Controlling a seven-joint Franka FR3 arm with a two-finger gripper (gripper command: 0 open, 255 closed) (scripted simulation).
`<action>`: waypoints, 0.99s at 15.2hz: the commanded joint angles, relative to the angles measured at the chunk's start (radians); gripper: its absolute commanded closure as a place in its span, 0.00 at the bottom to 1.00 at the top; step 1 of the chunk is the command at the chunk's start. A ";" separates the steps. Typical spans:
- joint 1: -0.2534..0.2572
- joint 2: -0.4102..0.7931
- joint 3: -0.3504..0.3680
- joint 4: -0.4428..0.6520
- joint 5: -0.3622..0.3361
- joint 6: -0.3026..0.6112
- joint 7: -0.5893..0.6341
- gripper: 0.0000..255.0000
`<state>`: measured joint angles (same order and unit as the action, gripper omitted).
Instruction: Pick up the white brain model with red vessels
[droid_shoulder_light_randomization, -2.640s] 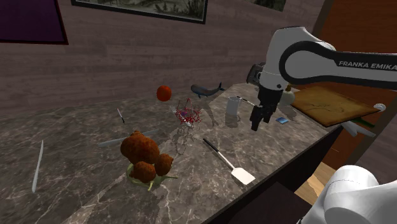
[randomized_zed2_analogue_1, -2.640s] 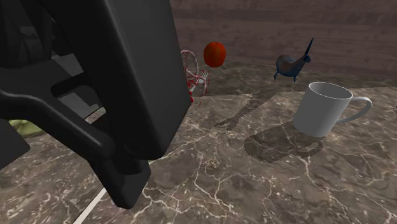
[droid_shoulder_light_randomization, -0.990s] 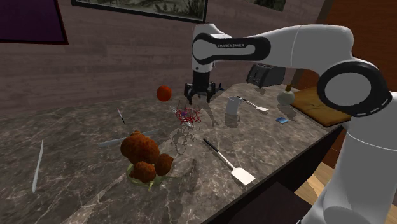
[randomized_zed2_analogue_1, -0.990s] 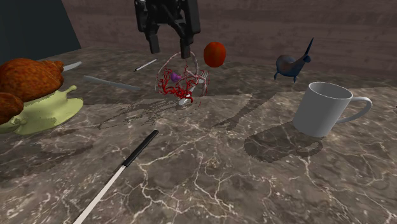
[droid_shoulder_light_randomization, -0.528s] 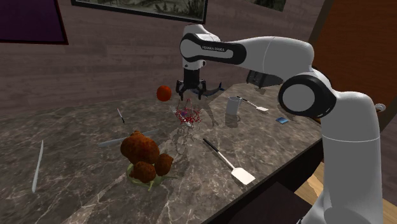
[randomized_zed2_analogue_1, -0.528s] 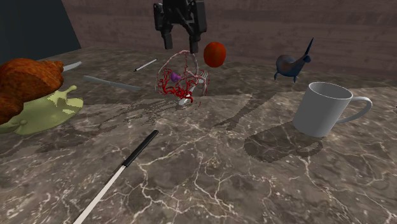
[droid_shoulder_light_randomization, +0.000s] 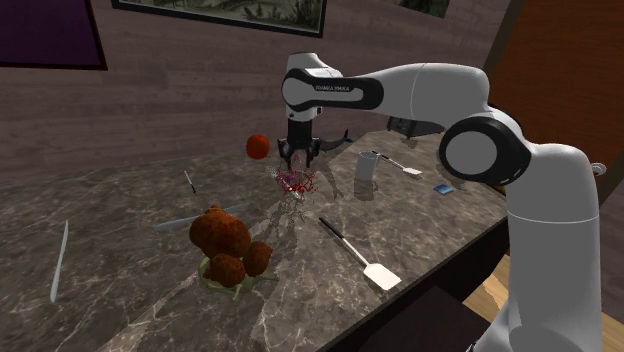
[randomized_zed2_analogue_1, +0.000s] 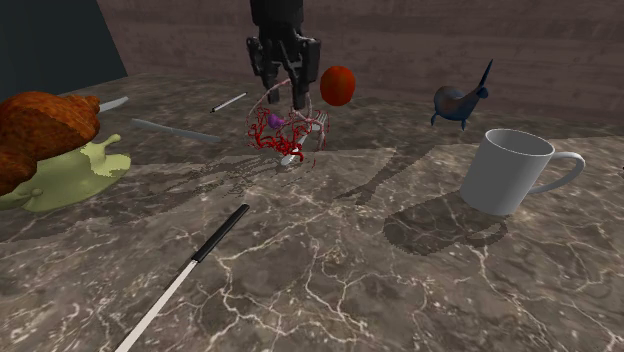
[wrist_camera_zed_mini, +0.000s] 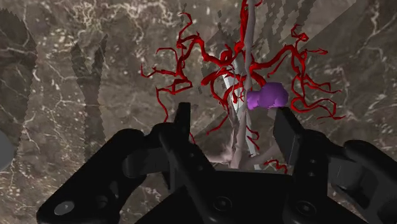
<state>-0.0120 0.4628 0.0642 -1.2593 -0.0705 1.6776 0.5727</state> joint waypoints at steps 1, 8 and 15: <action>0.000 -0.001 0.000 -0.005 0.000 0.004 0.001 1.00; 0.000 -0.002 0.000 -0.006 0.000 0.004 0.000 1.00; 0.003 0.013 0.000 0.101 0.000 -0.087 -0.003 1.00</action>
<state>-0.0085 0.4787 0.0645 -1.1713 -0.0711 1.6056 0.5710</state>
